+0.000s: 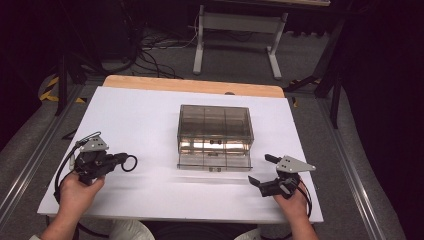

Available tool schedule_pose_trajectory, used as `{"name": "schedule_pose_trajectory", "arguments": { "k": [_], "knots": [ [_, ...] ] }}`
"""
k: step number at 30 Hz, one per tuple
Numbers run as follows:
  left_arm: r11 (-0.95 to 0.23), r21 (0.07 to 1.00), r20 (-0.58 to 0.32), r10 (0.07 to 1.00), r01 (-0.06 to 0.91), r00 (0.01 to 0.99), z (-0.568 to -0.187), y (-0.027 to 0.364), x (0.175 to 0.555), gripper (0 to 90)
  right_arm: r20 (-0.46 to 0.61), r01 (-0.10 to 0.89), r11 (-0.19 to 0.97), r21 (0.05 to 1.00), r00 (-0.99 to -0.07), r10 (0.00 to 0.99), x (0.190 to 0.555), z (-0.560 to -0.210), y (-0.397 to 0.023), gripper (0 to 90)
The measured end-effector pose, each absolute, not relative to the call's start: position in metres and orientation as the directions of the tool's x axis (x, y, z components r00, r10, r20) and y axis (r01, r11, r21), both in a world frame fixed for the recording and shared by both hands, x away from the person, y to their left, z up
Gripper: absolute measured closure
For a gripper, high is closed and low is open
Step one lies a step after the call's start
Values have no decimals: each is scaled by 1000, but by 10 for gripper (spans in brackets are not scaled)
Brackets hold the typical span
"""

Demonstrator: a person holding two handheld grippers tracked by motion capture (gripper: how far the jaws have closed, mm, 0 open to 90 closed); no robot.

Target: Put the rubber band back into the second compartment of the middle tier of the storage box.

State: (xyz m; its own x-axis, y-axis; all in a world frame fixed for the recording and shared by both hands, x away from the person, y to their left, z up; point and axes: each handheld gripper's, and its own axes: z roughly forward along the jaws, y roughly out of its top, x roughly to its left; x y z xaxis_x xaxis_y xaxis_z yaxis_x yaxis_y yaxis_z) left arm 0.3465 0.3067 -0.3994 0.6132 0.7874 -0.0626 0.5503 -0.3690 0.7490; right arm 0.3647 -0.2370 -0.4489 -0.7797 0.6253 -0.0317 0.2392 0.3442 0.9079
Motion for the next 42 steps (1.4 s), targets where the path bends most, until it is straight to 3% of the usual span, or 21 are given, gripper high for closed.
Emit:
{"name": "schedule_pose_trajectory", "arguments": {
  "k": [7, 12, 24, 42],
  "knots": [
    [-395, 749, -56, 762, 532, 645, -392, 297, 351, 865, -35, 238, 350, 906, -783, 621, 364, -449, -236, 9],
    [-355, 763, -133, 732, 541, 668, -387, 289, 357, 864, -35, 239, 351, 905, -781, 623, 364, -449, -236, 9],
    [-395, 796, -97, 666, 459, 740, -368, 257, 370, 864, -39, 242, 358, 902, -779, 626, 364, -450, -235, 9],
    [-401, 823, -122, 566, 402, 815, -363, 194, 386, 864, -41, 238, 360, 902, -783, 620, 364, -450, -235, 9]
  ]
}}
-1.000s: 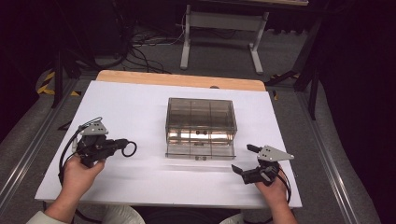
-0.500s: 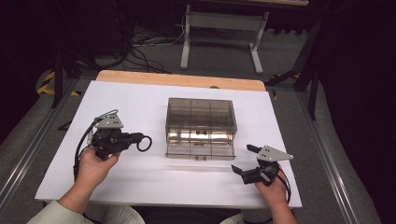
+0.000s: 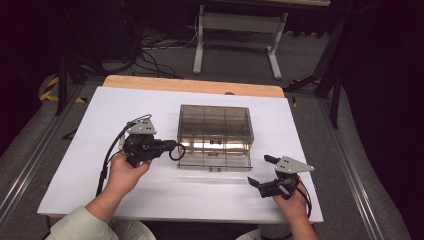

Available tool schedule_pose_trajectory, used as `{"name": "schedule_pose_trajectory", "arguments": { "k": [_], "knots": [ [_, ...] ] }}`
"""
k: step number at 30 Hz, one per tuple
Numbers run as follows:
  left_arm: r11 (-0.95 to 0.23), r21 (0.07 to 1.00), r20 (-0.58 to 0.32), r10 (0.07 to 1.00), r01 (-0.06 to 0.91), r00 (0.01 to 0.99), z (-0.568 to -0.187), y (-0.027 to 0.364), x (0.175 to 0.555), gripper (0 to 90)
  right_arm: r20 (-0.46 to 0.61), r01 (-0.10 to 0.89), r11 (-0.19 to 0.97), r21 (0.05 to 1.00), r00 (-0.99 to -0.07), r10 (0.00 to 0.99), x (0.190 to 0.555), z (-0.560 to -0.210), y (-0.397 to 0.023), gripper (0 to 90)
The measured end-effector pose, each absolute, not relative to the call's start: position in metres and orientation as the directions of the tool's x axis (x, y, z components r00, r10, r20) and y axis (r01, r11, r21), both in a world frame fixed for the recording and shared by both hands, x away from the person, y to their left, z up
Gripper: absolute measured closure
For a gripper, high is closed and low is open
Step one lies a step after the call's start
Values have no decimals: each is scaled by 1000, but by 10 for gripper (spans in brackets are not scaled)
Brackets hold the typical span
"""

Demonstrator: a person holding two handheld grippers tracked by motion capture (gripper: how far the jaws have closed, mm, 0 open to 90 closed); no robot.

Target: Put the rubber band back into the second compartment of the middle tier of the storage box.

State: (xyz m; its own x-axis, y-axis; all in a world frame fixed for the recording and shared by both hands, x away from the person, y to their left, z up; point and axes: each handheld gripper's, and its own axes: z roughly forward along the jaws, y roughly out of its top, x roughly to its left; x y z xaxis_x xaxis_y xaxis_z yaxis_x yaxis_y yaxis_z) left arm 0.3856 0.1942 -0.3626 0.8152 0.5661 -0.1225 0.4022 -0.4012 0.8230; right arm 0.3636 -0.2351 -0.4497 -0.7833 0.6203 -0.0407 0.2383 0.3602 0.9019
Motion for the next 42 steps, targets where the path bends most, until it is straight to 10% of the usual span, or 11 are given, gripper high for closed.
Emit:
{"name": "schedule_pose_trajectory", "arguments": {
  "k": [42],
  "knots": [
    [-418, 825, -118, 529, 379, 841, -381, 114, 405, 862, -55, 233, 373, 898, -782, 621, 363, -450, -234, 9]
  ]
}}
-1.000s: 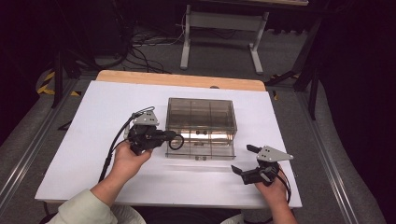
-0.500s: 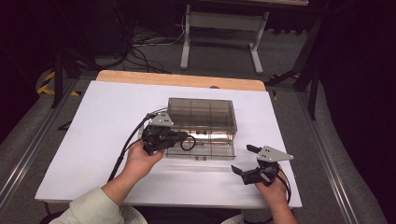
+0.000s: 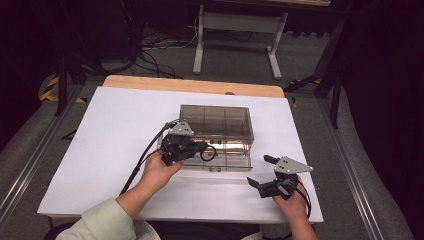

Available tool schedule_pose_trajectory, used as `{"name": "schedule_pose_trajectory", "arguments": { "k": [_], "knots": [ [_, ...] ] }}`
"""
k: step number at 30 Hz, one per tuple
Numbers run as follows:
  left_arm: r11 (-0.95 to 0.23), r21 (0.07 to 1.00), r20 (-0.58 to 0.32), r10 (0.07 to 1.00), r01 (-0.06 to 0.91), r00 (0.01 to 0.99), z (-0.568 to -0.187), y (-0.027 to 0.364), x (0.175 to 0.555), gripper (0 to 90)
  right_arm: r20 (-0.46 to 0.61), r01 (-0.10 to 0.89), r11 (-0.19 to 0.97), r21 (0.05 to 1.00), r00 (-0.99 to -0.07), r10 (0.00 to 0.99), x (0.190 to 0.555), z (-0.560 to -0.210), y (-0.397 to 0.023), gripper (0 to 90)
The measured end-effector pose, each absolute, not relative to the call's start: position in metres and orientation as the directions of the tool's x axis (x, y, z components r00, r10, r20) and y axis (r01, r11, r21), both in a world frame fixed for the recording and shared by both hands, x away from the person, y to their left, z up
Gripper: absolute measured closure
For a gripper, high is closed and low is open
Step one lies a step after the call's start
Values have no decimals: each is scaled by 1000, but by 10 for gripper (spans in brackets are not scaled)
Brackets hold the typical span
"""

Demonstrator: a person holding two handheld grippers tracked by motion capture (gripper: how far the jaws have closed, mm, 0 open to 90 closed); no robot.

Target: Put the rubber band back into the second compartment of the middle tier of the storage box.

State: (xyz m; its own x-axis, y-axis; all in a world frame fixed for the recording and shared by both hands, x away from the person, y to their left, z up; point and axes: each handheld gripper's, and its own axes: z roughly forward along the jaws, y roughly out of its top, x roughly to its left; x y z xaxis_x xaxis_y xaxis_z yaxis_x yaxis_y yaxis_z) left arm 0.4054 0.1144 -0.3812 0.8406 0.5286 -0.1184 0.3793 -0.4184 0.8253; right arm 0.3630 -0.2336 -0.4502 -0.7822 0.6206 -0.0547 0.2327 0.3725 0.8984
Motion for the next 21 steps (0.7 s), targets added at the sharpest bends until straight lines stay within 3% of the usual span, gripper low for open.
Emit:
{"name": "schedule_pose_trajectory", "arguments": {
  "k": [11, 21],
  "knots": [
    [-399, 817, -135, 571, 417, 810, -387, 105, 404, 860, -54, 234, 372, 898, -781, 622, 362, -450, -234, 9],
    [-422, 817, -96, 573, 393, 814, -392, 99, 404, 859, -55, 234, 373, 898, -781, 622, 362, -450, -234, 9]
  ]
}}
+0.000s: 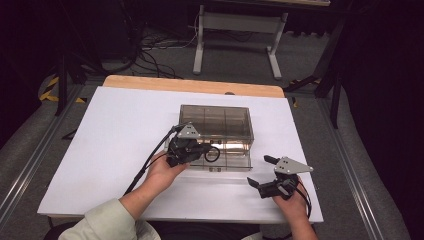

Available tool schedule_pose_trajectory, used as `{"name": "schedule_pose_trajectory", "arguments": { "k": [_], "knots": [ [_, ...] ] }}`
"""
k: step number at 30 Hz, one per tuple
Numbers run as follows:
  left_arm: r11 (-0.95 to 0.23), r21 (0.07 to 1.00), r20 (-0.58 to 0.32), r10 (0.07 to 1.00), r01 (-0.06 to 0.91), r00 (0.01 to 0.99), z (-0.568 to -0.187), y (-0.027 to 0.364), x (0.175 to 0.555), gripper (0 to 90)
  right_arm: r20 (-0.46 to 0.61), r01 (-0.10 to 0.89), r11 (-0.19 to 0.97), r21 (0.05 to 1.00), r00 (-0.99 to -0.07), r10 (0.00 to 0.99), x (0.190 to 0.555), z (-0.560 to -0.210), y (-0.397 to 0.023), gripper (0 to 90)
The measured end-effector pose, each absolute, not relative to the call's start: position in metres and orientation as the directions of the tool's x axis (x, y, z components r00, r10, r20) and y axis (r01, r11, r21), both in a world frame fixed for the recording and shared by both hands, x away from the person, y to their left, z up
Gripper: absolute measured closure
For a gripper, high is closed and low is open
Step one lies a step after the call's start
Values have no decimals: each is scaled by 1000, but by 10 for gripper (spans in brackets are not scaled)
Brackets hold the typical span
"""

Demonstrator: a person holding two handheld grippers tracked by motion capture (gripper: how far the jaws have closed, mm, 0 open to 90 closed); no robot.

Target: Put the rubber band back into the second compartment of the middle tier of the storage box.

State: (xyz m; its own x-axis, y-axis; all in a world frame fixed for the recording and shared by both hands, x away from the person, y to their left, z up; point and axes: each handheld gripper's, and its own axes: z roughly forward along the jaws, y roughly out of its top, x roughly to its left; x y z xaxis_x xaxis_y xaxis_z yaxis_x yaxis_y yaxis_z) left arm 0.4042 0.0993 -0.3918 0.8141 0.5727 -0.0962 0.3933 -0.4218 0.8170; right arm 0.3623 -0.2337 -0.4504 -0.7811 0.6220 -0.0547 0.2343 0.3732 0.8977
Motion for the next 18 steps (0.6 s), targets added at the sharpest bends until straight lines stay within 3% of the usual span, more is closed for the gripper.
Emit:
{"name": "schedule_pose_trajectory", "arguments": {
  "k": [18],
  "knots": [
    [-454, 804, -61, 581, 385, 812, -402, 90, 406, 857, -59, 232, 379, 896, -782, 620, 362, -451, -233, 9]
  ]
}}
